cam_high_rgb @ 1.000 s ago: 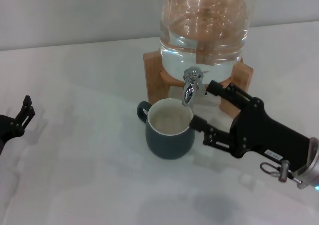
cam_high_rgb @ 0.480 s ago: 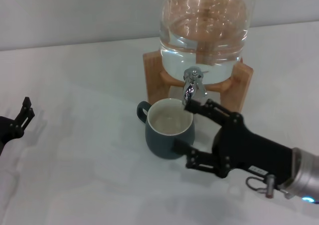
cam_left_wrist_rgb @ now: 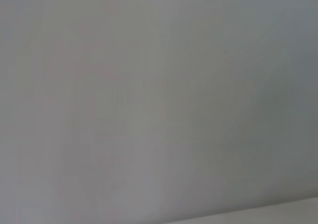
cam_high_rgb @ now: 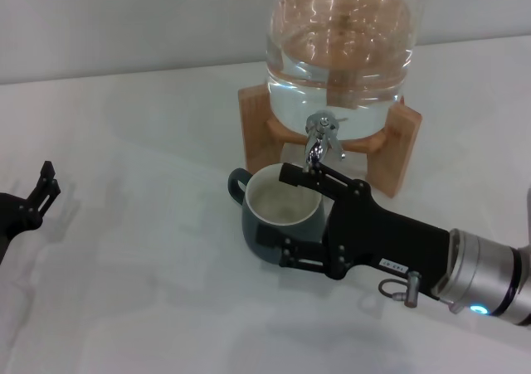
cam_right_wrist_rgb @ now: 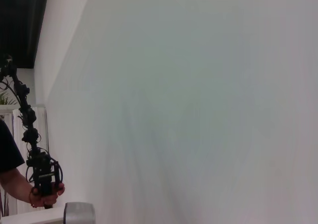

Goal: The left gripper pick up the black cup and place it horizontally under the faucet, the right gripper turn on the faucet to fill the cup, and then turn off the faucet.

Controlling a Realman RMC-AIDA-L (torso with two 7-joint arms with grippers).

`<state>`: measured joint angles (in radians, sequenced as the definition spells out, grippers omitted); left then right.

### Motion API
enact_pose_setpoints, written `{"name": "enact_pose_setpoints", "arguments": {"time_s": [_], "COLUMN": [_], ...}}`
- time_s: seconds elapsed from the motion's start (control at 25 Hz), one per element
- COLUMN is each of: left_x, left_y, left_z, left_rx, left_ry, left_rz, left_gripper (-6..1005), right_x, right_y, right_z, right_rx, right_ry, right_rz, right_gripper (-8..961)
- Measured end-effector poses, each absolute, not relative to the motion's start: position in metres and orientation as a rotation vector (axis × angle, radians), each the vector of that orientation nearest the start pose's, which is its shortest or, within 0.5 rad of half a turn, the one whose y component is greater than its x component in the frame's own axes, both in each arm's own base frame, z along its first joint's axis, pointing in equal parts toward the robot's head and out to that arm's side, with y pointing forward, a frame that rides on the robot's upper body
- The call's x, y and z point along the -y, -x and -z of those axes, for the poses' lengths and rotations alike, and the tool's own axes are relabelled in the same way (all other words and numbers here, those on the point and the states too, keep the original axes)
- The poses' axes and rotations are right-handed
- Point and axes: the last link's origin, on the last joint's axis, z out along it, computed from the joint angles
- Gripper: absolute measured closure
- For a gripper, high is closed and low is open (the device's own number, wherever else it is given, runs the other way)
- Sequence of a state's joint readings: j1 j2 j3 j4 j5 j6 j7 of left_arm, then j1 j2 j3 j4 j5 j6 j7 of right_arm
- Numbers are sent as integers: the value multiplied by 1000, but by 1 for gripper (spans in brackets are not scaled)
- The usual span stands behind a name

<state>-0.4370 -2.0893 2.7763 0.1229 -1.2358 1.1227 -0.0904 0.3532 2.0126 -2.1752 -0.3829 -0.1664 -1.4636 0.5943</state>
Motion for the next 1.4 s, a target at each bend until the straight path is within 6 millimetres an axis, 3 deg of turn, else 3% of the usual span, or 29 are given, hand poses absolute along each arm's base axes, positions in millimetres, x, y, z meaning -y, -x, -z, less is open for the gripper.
{"name": "enact_pose_setpoints", "arguments": {"time_s": [1.4], "left_x": [-314], "left_y": [338], "left_z": [41], "left_rx": [543], "left_ry": [1738], "left_rz": [559], "left_gripper": [114], "right_x": [-270], "right_y": [-243], "right_z": [54], "right_rx": [-318], "right_ry": [2323], "right_rz": [-1246], "right_gripper": [84]}}
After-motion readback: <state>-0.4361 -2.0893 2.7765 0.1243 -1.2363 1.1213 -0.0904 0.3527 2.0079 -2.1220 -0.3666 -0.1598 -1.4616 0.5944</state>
